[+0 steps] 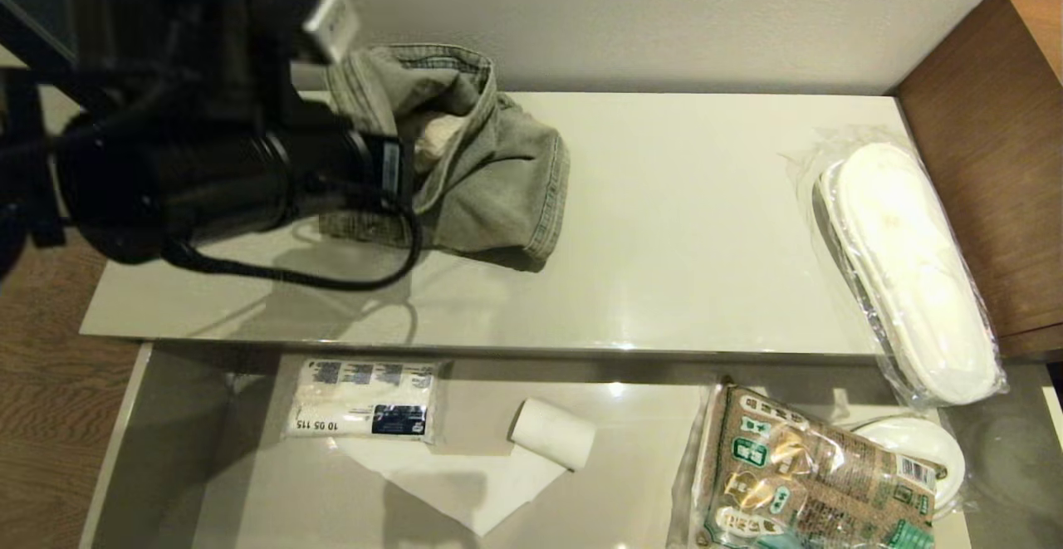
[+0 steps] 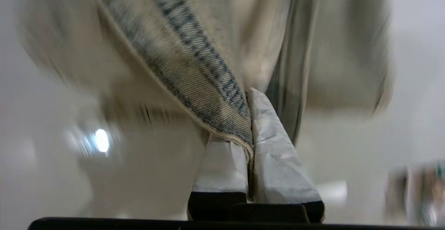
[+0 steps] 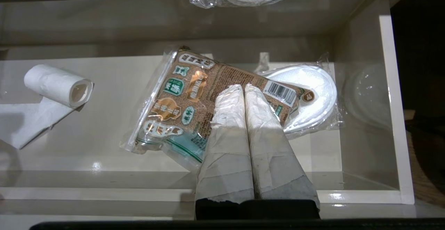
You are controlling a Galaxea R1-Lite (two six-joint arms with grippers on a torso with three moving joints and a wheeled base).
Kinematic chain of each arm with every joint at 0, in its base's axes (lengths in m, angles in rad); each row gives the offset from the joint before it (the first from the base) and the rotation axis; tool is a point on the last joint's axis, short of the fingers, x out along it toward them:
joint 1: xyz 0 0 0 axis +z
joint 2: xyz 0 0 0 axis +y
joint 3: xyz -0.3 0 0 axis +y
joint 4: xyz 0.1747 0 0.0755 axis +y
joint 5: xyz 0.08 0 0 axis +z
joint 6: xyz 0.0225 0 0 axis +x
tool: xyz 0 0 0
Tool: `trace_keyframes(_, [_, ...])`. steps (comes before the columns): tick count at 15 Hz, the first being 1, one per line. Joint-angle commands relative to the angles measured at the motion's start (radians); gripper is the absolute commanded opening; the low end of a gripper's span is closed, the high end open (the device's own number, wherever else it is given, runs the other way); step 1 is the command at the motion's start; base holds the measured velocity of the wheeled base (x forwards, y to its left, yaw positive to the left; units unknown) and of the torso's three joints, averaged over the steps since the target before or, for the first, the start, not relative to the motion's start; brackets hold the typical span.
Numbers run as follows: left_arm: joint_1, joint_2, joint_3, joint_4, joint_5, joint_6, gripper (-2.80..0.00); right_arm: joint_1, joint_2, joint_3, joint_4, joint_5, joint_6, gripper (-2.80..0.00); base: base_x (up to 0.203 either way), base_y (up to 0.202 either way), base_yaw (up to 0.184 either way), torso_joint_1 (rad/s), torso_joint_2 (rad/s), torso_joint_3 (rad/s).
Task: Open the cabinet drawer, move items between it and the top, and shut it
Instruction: Place the shorts on the table
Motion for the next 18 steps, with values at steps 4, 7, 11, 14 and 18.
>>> trace_keyframes(4, [0.035, 0.047, 0.025, 0.172, -0.048, -0.126, -2.8, 0.0, -0.002, 0.0, 0.0, 0.0, 0.0, -2.8, 0.0, 0.0, 0.0, 0.0, 0.0, 0.0])
trace_keyframes(7, [0.052, 0.048, 0.026, 0.156, -0.077, -0.155, -2.8, 0.0, -0.002, 0.0, 0.0, 0.0, 0.0, -2.8, 0.0, 0.0, 0.0, 0.0, 0.0, 0.0])
trace_keyframes(11, [0.066, 0.044, 0.043, 0.143, -0.093, -0.158, -2.8, 0.0, -0.002, 0.0, 0.0, 0.0, 0.0, -2.8, 0.0, 0.0, 0.0, 0.0, 0.0, 0.0])
trace_keyframes(14, [0.064, 0.039, 0.048, 0.143, -0.097, -0.158, -2.8, 0.0, -0.002, 0.0, 0.0, 0.0, 0.0, -2.8, 0.0, 0.0, 0.0, 0.0, 0.0, 0.0])
trace_keyframes(18, [0.064, 0.034, 0.051, 0.153, -0.093, -0.154, -2.8, 0.0, -0.002, 0.0, 0.0, 0.0, 0.0, -2.8, 0.0, 0.0, 0.0, 0.0, 0.0, 0.0])
